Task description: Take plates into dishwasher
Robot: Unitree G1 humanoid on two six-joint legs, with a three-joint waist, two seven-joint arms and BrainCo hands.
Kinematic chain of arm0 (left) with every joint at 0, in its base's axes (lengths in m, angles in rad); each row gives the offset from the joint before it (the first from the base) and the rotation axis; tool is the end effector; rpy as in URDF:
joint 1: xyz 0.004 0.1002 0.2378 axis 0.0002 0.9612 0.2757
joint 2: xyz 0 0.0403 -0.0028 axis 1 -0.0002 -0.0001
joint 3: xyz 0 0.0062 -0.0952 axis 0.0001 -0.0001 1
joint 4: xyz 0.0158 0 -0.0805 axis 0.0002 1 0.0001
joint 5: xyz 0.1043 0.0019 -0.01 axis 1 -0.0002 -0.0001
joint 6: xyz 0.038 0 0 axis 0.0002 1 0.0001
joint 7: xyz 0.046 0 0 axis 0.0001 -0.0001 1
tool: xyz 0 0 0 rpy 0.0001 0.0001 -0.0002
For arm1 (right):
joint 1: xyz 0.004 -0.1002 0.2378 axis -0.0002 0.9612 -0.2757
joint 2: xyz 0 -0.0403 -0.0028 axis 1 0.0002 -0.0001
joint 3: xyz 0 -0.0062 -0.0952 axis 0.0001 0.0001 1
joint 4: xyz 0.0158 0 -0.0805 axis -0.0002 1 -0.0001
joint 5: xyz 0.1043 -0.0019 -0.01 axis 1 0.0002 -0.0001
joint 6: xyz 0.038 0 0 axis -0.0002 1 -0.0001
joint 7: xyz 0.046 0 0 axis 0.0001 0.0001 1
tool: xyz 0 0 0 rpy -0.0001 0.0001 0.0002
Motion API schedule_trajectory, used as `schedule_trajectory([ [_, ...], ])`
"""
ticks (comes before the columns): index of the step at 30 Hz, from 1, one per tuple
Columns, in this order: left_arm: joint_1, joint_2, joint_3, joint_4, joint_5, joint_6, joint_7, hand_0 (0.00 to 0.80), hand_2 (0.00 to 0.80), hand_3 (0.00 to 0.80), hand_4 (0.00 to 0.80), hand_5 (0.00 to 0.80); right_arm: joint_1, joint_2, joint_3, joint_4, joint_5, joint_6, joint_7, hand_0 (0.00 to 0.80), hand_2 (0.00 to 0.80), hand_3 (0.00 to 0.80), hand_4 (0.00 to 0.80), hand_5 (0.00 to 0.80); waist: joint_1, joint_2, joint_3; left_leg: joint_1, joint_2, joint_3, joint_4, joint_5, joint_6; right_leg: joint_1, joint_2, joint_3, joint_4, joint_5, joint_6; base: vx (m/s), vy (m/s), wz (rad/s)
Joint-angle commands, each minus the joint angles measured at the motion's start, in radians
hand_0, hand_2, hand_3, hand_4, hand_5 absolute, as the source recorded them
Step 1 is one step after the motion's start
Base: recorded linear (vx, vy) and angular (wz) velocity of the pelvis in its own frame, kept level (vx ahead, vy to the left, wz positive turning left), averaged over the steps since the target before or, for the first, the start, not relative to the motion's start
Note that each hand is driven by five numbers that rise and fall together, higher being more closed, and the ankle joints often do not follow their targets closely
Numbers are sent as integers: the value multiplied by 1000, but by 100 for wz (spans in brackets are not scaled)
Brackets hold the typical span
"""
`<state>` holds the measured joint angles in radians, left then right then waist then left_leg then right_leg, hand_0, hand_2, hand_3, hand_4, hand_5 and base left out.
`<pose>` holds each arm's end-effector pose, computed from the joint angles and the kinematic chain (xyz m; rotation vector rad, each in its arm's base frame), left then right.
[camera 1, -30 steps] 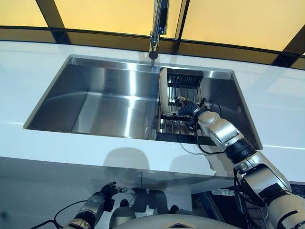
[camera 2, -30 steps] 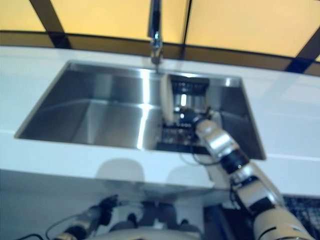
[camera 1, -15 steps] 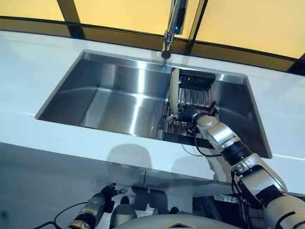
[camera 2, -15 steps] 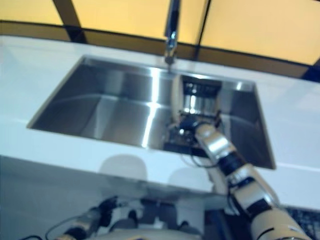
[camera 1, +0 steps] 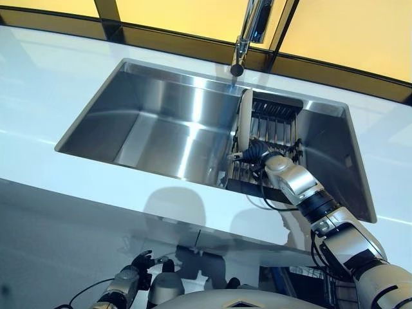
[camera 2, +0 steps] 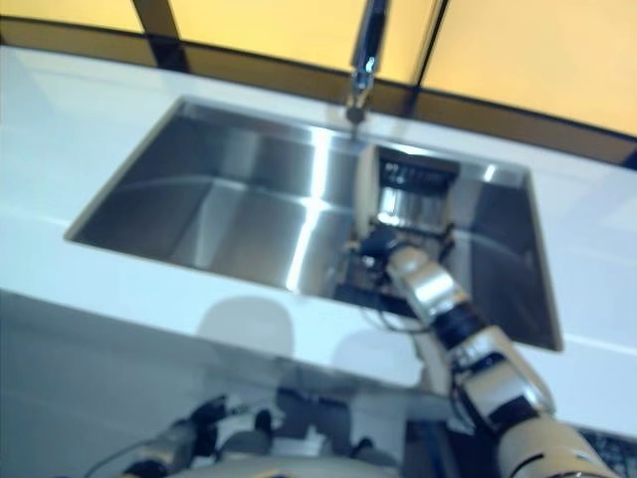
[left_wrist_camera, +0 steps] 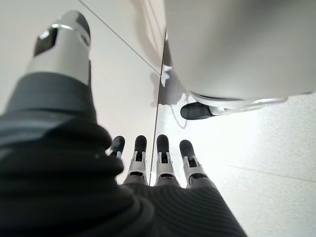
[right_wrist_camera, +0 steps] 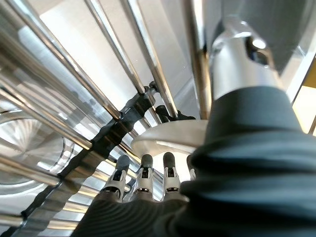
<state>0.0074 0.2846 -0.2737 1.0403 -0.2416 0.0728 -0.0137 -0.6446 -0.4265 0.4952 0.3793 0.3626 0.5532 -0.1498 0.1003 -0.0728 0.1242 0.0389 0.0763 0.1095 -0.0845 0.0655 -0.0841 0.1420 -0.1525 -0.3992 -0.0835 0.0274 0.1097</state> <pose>0.0975 0.2186 -0.1020 0.1727 1.1444 0.0246 0.3005 -0.1383 0.0954 -0.4222 0.4123 0.1754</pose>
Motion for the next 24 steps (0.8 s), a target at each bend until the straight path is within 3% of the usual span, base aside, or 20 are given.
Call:
schedule_trajectory([
  [1, -9, -11, -55, 12, -48, -19, 12, 0, 0, 0, 0, 0, -128, -25, -30, 48, 39, -28, -64, 0, 0, 0, 0, 0, 47, -6, -12, 25, 19, 49, 22, -56, 11, -36, -62, 31, 62, 5, 46, 13, 12, 4],
  [7, -6, -7, -54, 22, -55, -33, 11, 0, 0, 0, 0, 0, -168, -47, -51, 35, 86, -5, -117, 0, 0, 0, 0, 0, 49, -10, -10, 26, 19, 51, 23, -57, 10, -35, -62, 30, 63, 4, 46, 2, 2, 1],
  [8, -6, -8, -55, 20, -54, -32, 13, 0, 0, 0, 0, 0, -177, -53, -53, 32, 93, 1, -127, 63, 63, 63, 63, 63, 50, -10, -11, 27, 19, 51, 21, -58, 11, -34, -62, 29, 63, 5, 47, 0, 0, 0],
  [10, -5, -9, -57, 20, -48, -33, 13, 0, 0, 0, 0, 0, -194, -65, -54, 32, 101, 5, -137, 427, 427, 427, 427, 427, 51, -10, -13, 29, 18, 51, 21, -58, 11, -32, -62, 29, 62, 5, 47, 0, 0, 0],
  [11, -3, -11, -61, 22, -47, -34, 14, 0, 0, 0, 0, 0, -210, -72, -57, 28, 103, 14, -148, 781, 781, 781, 781, 781, 51, -10, -19, 31, 18, 52, 21, -59, 11, -29, -62, 28, 59, 4, 46, 0, 0, 0],
  [24, -16, -6, -77, 30, -37, -21, 10, 0, 0, 0, 0, 0, -353, -147, -57, 57, 138, 78, -239, 800, 800, 800, 800, 800, 61, -12, -39, 41, 16, 52, 20, -61, 8, -14, -60, 16, 49, 2, 42, 0, 0, 0],
])
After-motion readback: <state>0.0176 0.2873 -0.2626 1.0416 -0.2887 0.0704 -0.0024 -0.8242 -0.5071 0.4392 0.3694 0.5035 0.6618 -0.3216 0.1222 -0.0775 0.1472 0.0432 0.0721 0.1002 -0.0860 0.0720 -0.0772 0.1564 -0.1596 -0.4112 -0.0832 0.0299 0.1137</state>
